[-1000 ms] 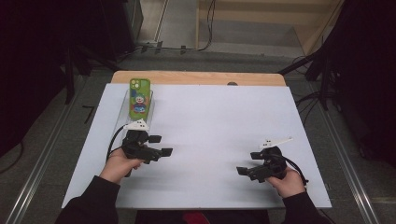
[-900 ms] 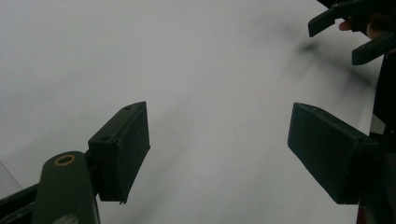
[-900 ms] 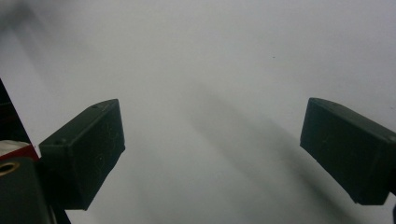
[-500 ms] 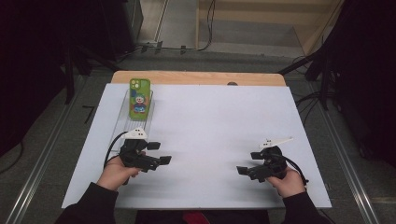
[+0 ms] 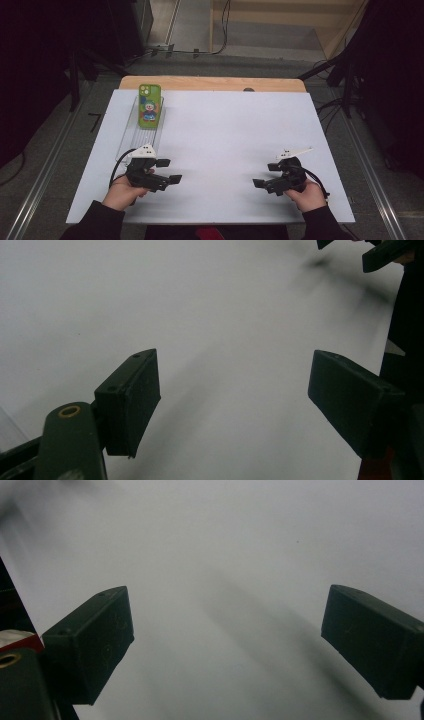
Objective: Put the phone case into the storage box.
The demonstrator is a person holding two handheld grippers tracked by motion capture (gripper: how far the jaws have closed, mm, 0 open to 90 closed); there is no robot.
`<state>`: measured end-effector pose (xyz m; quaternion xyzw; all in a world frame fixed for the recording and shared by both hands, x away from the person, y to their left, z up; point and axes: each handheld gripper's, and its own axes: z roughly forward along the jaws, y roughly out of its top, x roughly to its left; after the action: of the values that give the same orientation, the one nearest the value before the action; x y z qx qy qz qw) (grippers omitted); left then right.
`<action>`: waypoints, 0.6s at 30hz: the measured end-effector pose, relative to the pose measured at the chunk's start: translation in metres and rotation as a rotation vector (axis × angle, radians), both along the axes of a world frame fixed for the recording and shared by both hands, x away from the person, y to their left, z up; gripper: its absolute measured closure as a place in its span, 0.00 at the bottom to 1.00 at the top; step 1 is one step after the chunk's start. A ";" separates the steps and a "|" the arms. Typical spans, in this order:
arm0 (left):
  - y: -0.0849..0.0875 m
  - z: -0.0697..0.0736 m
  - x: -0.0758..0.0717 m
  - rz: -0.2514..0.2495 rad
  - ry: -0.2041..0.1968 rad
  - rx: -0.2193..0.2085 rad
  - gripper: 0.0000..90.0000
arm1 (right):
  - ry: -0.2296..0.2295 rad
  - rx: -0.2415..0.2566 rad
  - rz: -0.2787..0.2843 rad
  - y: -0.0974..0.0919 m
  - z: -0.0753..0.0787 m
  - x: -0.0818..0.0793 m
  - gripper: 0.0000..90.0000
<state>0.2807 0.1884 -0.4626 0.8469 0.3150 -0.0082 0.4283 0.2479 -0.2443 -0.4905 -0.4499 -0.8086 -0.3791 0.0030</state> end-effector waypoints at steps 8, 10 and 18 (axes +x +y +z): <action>0.005 0.000 -0.005 -0.003 -0.017 -0.007 0.24 | -0.006 0.017 0.008 0.000 0.000 0.000 0.06; 0.006 0.000 -0.006 -0.004 -0.007 -0.011 0.24 | -0.005 0.016 0.008 0.000 0.000 0.000 0.06; 0.009 -0.002 -0.008 0.002 -0.001 -0.002 0.24 | -0.005 0.018 0.010 0.000 0.000 0.000 0.06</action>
<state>0.2732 0.1974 -0.4643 0.8463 0.3156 -0.0078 0.4292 0.2478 -0.2442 -0.4901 -0.4450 -0.8073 -0.3877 0.0071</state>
